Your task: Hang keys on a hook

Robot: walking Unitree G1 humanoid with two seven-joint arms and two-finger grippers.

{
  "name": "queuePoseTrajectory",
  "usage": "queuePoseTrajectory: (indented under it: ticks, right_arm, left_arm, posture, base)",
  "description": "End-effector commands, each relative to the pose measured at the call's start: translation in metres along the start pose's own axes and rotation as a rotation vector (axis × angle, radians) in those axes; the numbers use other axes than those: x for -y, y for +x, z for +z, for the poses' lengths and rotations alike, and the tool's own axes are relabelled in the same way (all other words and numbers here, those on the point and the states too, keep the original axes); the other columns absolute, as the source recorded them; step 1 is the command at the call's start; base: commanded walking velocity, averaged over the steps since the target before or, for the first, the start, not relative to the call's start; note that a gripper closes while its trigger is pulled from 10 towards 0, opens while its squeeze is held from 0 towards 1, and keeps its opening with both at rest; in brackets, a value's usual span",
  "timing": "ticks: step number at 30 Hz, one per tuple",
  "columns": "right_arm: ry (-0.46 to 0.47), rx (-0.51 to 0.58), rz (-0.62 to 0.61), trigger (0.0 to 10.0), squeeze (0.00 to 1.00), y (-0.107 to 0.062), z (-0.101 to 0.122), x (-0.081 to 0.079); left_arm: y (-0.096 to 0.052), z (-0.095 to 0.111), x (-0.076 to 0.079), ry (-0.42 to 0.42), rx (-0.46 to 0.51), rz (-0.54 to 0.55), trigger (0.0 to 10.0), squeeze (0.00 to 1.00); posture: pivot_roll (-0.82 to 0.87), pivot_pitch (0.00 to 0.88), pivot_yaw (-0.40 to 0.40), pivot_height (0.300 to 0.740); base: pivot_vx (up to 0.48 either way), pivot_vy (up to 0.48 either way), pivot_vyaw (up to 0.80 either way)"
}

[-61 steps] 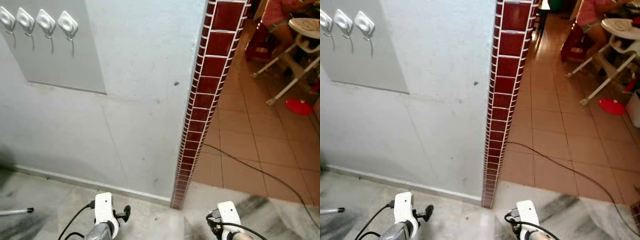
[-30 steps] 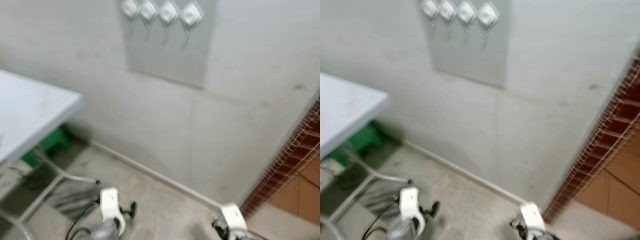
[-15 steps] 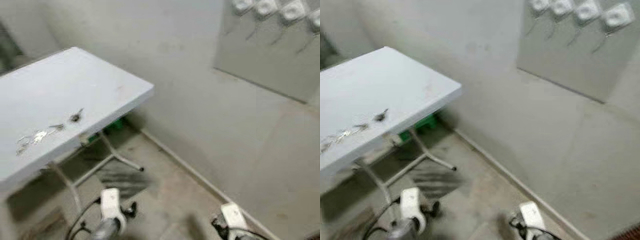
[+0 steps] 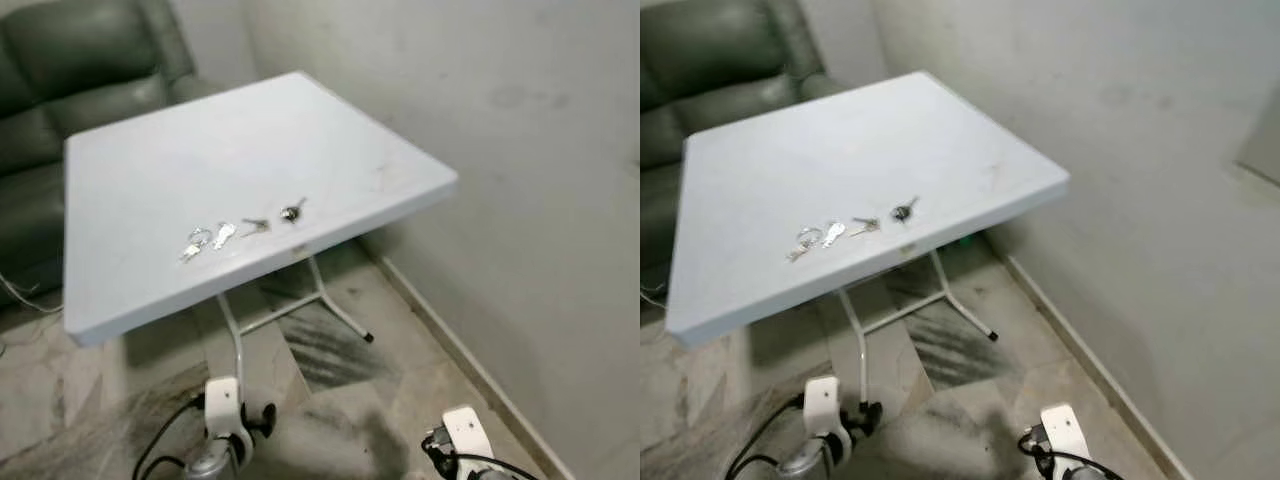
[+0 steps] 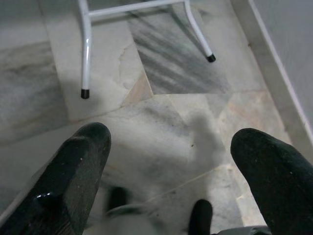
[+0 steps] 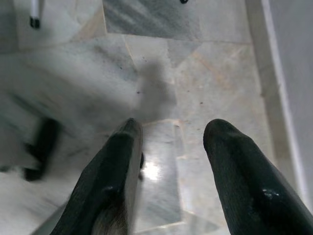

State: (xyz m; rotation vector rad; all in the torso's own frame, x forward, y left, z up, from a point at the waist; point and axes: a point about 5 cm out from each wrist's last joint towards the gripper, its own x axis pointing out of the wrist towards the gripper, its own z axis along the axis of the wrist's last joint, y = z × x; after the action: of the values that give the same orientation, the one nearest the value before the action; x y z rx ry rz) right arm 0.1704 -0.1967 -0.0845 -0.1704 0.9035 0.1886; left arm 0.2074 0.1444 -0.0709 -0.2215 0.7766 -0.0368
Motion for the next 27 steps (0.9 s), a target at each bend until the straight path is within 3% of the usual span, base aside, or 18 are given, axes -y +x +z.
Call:
queuePoseTrajectory:
  ticks: [1, 27]
  right_arm:
    - [-0.003, 0.022, 0.009, 10.0, 0.0, 0.0029, 0.0077, -0.0055]
    - [0.008, 0.032, 0.007, 10.0, 0.0, 0.0031, 0.0095, -0.0044]
  left_arm:
    - [-0.0021, 0.0009, -0.0126, 0.017, -0.002, 0.035, 10.0, 0.0]
    - [-0.0019, 0.0004, -0.0103, 0.011, 0.003, 0.029, 10.0, 0.0]
  posture:
    - [-0.05, 0.0, 0.001, 0.74]
    - [-0.05, 0.0, -0.004, 0.74]
  base:
    - [0.0, 0.0, 0.8]
    - [0.0, 0.0, 0.8]
